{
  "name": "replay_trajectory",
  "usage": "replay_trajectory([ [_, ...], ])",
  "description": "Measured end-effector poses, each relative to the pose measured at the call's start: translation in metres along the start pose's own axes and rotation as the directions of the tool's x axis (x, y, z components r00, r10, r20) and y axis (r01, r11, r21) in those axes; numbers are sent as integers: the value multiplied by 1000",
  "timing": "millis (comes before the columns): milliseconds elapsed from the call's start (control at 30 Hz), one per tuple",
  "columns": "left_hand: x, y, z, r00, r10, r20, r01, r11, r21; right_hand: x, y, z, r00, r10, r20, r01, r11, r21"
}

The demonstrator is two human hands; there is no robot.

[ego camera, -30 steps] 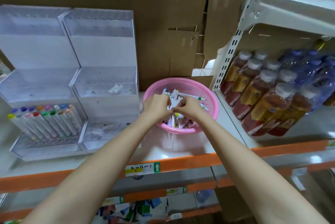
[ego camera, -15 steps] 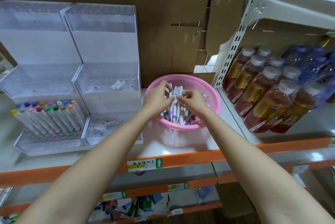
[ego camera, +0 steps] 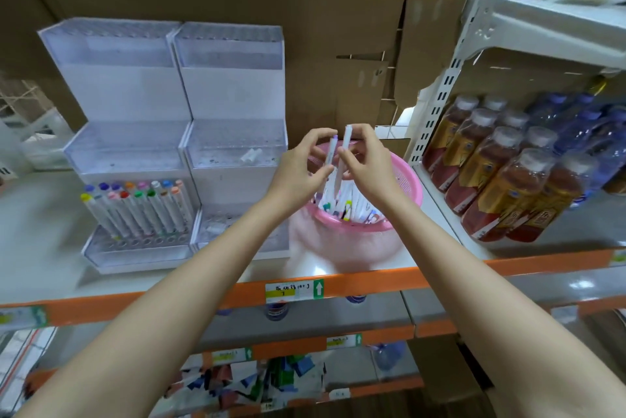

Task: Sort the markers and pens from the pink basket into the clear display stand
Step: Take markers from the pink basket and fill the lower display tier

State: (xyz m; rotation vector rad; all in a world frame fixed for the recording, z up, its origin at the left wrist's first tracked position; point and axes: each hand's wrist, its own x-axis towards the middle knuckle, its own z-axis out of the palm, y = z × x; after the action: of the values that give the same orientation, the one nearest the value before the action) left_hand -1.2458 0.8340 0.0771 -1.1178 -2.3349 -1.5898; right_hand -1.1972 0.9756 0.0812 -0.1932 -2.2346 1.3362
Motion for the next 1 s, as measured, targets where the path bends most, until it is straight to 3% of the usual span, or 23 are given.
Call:
replay_trajectory([
  [233,-46,-8,-70,996,-24,-82,26,999,31,-25,-32,58,992,-122,39,124,991,-43],
  [667,-118,-61,-218,945,-77,-317,99,994,53,-60,-115,215,971,-217,104,222,974,-43],
  [1000,-138,-102,-281,960,-100,-260,103,995,-2,-77,-141,290,977,-210,14,211,973,-91],
])
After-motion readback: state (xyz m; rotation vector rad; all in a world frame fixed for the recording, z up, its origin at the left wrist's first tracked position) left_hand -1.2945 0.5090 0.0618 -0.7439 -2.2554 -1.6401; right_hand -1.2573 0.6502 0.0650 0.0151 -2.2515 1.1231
